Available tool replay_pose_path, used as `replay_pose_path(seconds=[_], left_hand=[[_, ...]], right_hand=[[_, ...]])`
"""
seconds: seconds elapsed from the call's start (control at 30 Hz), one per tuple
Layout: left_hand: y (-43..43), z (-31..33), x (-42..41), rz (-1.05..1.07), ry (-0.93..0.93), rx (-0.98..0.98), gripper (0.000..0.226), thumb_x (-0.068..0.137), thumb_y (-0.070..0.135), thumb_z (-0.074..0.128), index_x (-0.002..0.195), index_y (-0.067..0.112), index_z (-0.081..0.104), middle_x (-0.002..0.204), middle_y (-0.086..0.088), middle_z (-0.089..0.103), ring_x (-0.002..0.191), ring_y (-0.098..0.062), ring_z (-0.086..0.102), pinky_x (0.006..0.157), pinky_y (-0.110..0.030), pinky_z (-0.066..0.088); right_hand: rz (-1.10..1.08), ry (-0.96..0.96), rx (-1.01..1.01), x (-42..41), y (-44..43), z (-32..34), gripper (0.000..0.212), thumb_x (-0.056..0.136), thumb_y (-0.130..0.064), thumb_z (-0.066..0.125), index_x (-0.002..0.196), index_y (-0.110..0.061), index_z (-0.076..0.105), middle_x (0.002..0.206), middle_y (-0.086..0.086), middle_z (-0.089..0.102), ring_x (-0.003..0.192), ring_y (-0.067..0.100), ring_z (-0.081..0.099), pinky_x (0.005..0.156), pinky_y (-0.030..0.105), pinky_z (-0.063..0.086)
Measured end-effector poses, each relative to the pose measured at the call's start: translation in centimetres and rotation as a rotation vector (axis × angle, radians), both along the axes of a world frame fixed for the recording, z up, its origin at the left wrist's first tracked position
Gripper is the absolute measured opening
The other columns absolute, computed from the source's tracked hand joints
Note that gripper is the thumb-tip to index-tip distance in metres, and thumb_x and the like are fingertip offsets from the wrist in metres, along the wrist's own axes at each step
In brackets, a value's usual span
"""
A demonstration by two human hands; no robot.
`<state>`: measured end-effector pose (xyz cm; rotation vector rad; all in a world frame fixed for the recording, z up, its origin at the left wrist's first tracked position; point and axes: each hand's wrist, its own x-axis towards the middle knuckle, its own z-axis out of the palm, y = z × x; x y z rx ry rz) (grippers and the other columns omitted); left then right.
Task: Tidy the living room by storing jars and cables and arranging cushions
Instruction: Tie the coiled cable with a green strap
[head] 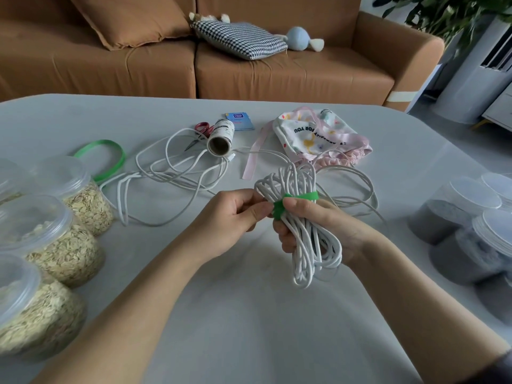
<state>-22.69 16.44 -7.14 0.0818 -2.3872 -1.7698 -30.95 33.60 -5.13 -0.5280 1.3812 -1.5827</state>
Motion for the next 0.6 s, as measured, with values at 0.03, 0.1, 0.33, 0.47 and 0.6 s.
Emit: replay_pose_path(seconds=[0.03, 0.1, 0.33, 0.47, 0.6], left_hand=[[-0.1, -0.02, 0.02, -0.005, -0.018, -0.007, 0.024, 0.093, 0.029, 0.057, 0.077, 0.012, 0.063, 0.048, 0.009, 0.041, 0.043, -0.009, 0.029, 0.044, -0.019, 0.026], [-0.39, -0.06, 0.09, -0.011, -0.076, -0.009, 0.029, 0.094, 0.034, 0.055, 0.074, 0.013, 0.061, 0.05, 0.008, 0.043, 0.044, -0.011, 0.03, 0.045, -0.023, 0.026], [-0.36, -0.13, 0.06, 0.026, -0.042, 0.249, 0.01, 0.094, 0.015, 0.058, 0.089, 0.011, 0.066, 0.049, 0.007, 0.036, 0.044, -0.009, 0.026, 0.042, -0.018, 0.022], [0.18, -0.31, -0.15, 0.127, 0.039, 0.27, 0.006, 0.092, 0.012, 0.061, 0.087, 0.01, 0.059, 0.045, 0.012, 0.043, 0.041, -0.004, 0.03, 0.042, -0.017, 0.024], [-0.12, -0.7, -0.41, 0.237, 0.126, 0.16, 0.007, 0.09, 0.013, 0.066, 0.085, 0.012, 0.061, 0.05, 0.013, 0.053, 0.042, 0.001, 0.04, 0.045, -0.01, 0.029]], right_hand=[[0.009, 0.009, 0.006, -0.06, 0.06, -0.01, 0.03, 0.084, -0.031, 0.061, 0.088, -0.001, 0.06, 0.074, 0.013, 0.061, 0.059, 0.022, 0.058, 0.058, 0.031, 0.051], [0.026, 0.031, 0.026, -0.07, 0.03, -0.05, 0.035, 0.087, -0.033, 0.057, 0.096, 0.0, 0.06, 0.081, 0.014, 0.064, 0.066, 0.024, 0.063, 0.062, 0.032, 0.054], [0.085, 0.027, 0.075, 0.02, -0.23, 0.69, 0.045, 0.079, -0.038, 0.063, 0.094, 0.004, 0.062, 0.086, 0.021, 0.06, 0.08, 0.031, 0.068, 0.07, 0.036, 0.057], [-0.008, -0.016, 0.126, -0.19, -0.41, 0.63, 0.046, 0.078, -0.041, 0.067, 0.101, -0.001, 0.065, 0.092, 0.018, 0.07, 0.084, 0.027, 0.071, 0.076, 0.037, 0.059], [-0.056, 0.086, 0.188, 0.06, -0.75, 0.81, 0.041, 0.08, -0.026, 0.065, 0.11, 0.001, 0.062, 0.105, 0.022, 0.069, 0.088, 0.027, 0.068, 0.08, 0.035, 0.058]])
